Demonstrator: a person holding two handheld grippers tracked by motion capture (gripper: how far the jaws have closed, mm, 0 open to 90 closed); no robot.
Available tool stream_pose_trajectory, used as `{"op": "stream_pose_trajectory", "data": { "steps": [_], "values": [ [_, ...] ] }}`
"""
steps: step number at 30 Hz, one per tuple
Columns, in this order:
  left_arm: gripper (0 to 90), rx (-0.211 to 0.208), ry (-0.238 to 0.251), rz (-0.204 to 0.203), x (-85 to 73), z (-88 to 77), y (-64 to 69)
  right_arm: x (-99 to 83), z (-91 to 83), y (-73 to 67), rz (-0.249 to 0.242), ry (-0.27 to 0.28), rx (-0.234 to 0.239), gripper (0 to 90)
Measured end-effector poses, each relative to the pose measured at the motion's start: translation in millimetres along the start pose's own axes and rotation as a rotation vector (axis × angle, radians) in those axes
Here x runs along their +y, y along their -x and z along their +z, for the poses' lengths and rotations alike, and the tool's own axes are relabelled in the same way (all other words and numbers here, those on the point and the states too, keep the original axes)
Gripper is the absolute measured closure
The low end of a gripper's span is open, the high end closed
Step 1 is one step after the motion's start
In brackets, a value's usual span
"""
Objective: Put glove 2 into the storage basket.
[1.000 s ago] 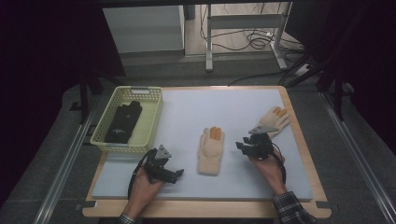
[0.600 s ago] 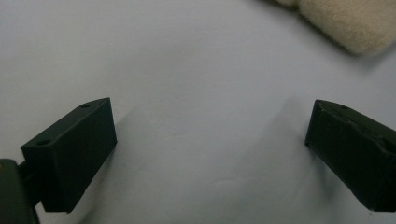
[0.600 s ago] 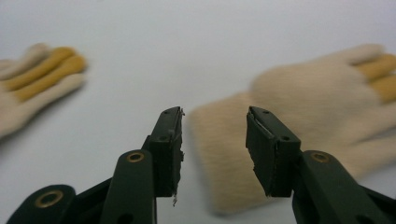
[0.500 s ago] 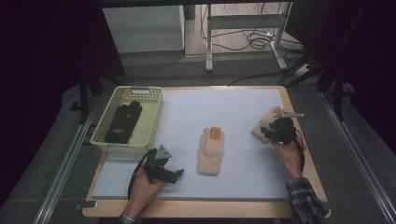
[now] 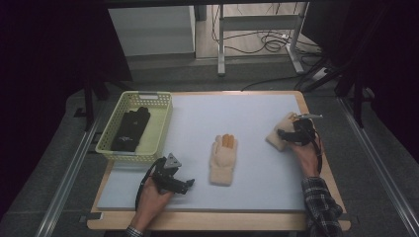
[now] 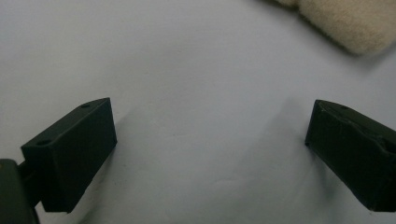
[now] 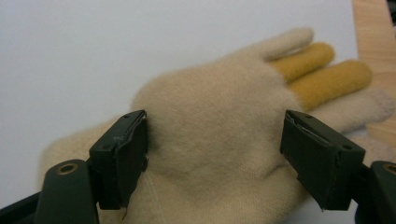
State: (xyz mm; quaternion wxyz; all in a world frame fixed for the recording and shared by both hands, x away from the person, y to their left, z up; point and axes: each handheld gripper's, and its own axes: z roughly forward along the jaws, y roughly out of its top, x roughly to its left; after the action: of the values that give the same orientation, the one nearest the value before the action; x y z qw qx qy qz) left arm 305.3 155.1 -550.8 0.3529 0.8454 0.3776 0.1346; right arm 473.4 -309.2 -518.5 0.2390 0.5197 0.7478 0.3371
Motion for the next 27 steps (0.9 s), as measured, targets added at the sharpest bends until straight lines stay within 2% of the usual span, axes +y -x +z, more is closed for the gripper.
{"op": "stream_pose_trajectory", "data": {
  "steps": [1, 3, 4, 9, 10, 12, 14, 18, 20, 21, 23, 26, 27],
  "values": [
    [1.8, 0.0, 0.0, 0.0, 0.0, 0.0, 0.0, -1.2, 2.3, 1.3, 0.007, 0.0, 0.007, 24.0],
    [1.8, 0.0, 0.0, 0.0, 0.0, 0.0, 0.0, -3.1, 3.6, 2.3, 0.025, 0.008, 0.027, 36.7],
    [1.8, 0.0, 0.0, 0.0, 0.0, 0.0, 0.0, -3.0, 2.6, 1.3, 0.02, 0.007, 0.025, 45.4],
    [1.8, 0.0, -0.003, 0.004, 0.0, -0.2, -0.3, 1.3, -2.9, -7.4, -0.007, -0.022, 0.018, 64.8],
    [1.8, -0.001, -0.004, 0.004, 0.1, -0.3, -0.4, 1.9, -7.9, -9.2, -0.023, -0.007, 0.029, 71.3],
    [1.8, -0.001, -0.004, 0.004, 0.1, -0.3, -0.4, 3.6, -18.4, -13.1, -0.032, 0.01, 0.075, 78.7],
    [1.8, -0.001, -0.004, 0.004, 0.0, -0.2, -0.3, 3.9, -30.2, -21.0, -0.057, 0.013, 0.125, 79.4],
    [1.8, -0.001, -0.004, 0.004, 0.0, -0.2, -0.3, -3.7, -49.8, -45.4, -0.15, -0.006, 0.219, 78.9],
    [1.8, -0.001, -0.004, 0.004, 0.1, -0.2, -0.3, -10.7, -55.3, -58.9, -0.189, -0.029, 0.273, 72.5],
    [1.8, -0.001, -0.004, 0.004, 0.1, -0.2, -0.3, -14.4, -56.0, -65.4, -0.21, -0.043, 0.288, 64.9],
    [1.8, 0.0, -0.004, 0.004, 0.0, -0.2, -0.3, -19.3, -59.5, -74.2, -0.245, -0.032, 0.266, 49.4],
    [1.8, -0.001, -0.005, 0.004, 0.1, -0.3, -0.3, -17.7, -67.2, -70.3, -0.212, 0.004, 0.256, 45.7],
    [1.8, 0.0, -0.004, 0.004, 0.0, -0.2, -0.3, -16.5, -71.0, -64.1, -0.188, 0.014, 0.227, 46.6]
  ]
}}
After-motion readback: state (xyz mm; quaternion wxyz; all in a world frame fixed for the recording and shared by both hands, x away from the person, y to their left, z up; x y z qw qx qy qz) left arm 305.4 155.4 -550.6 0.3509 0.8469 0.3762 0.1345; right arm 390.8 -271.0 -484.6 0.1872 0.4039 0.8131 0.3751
